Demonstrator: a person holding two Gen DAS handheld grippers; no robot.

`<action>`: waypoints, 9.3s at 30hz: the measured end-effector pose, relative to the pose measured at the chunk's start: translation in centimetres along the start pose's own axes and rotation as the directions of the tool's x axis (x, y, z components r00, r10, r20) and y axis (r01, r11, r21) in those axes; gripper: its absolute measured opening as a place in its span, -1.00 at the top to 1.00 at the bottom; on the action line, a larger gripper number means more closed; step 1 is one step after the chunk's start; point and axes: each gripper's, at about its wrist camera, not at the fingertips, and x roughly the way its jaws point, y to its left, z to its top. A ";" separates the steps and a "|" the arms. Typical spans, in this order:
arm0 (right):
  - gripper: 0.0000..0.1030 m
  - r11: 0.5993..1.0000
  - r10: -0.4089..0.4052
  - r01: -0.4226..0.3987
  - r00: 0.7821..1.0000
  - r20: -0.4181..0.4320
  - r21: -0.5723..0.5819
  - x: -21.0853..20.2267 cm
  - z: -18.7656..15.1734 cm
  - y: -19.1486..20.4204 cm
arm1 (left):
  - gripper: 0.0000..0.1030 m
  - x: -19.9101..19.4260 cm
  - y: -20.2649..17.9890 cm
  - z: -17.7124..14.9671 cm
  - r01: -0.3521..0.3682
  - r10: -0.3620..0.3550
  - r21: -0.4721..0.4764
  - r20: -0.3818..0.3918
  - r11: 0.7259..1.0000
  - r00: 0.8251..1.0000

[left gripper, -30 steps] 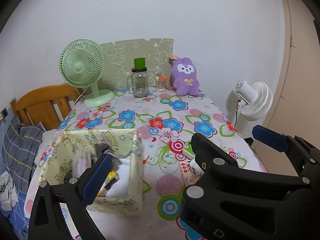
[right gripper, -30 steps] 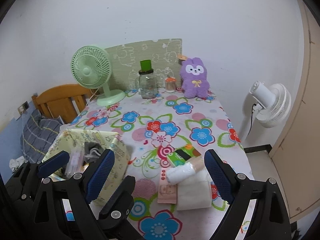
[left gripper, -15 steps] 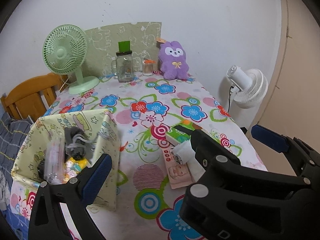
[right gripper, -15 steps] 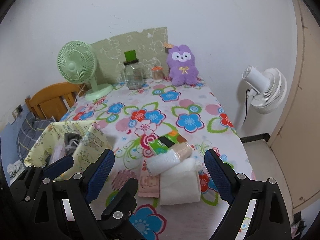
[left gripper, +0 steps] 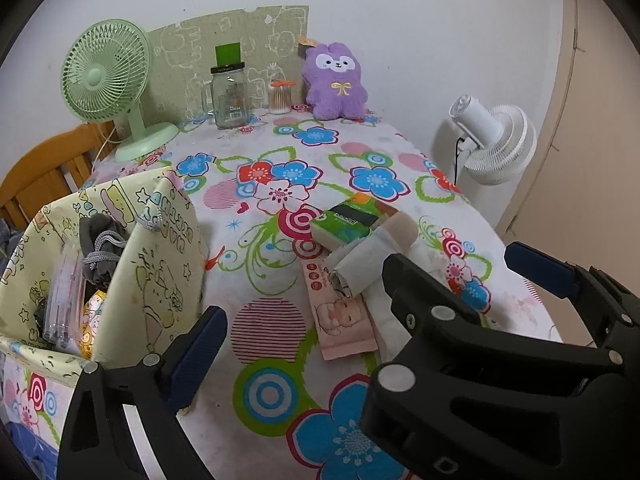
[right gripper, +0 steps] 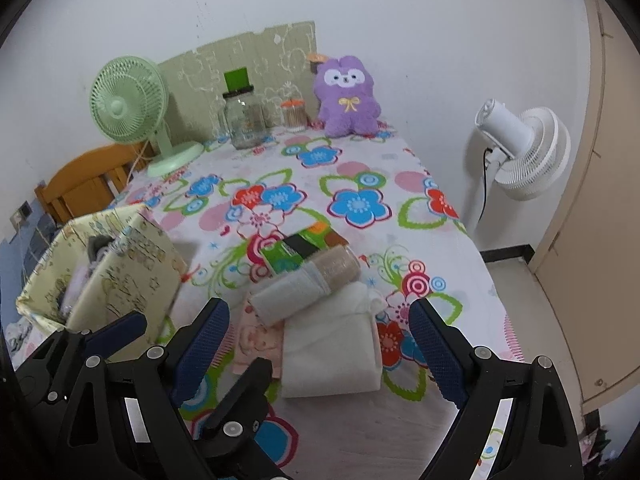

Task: Organize soft objects
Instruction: 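Grasp the folded white cloth with the right tool while the left tool approaches the pink packet, then grasp the pink cartoon packet with the left tool while the right tool lifts the white cloth, then carry the pink packet with the left tool while the right tool carries the white cloth to the box, then release the pink packet with the left tool while the right tool releases the cloth in the box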

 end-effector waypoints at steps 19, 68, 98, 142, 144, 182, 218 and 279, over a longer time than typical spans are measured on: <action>-0.81 1.000 -0.002 0.002 0.995 -0.103 0.005 4.1 -1.1 -1.3 | -0.78 3.8 -0.2 -1.0 -0.006 0.004 -0.019 -0.111 1.000 0.994; 0.29 0.999 -0.031 0.037 0.983 -0.178 0.029 6.0 -1.6 -3.3 | -0.29 5.6 -0.5 -1.2 -0.042 0.039 -0.017 -0.141 0.999 0.989; 0.70 0.998 -0.055 0.056 0.996 -0.070 0.007 1.4 0.6 -1.3 | 0.23 0.9 0.6 0.5 -0.013 0.012 -0.026 -0.049 1.000 0.999; 0.70 0.997 -0.007 0.017 0.991 0.134 -0.075 -7.0 5.6 4.6 | 0.23 -7.7 3.2 4.5 -0.025 0.027 -0.022 0.129 0.999 0.991; 0.70 0.997 -0.004 0.015 0.991 0.137 -0.078 -7.2 5.7 5.0 | 0.23 -7.9 3.4 4.5 -0.025 0.027 -0.021 0.133 0.999 0.991; 0.70 0.986 0.065 -0.043 0.989 0.134 -0.164 -6.8 5.6 14.4 | 0.22 -10.2 11.9 3.4 -0.082 0.093 -0.073 0.159 0.994 0.983; 0.70 0.957 0.155 -0.156 0.988 -0.023 -0.245 0.5 4.6 21.3 | 0.32 -5.3 19.5 1.3 -0.159 0.165 -0.158 0.024 0.974 0.986; -0.72 0.962 0.157 -0.143 0.987 0.040 -0.231 -2.5 4.7 19.3 | -0.97 -8.4 17.0 1.4 -0.223 0.236 -0.148 0.077 0.963 0.969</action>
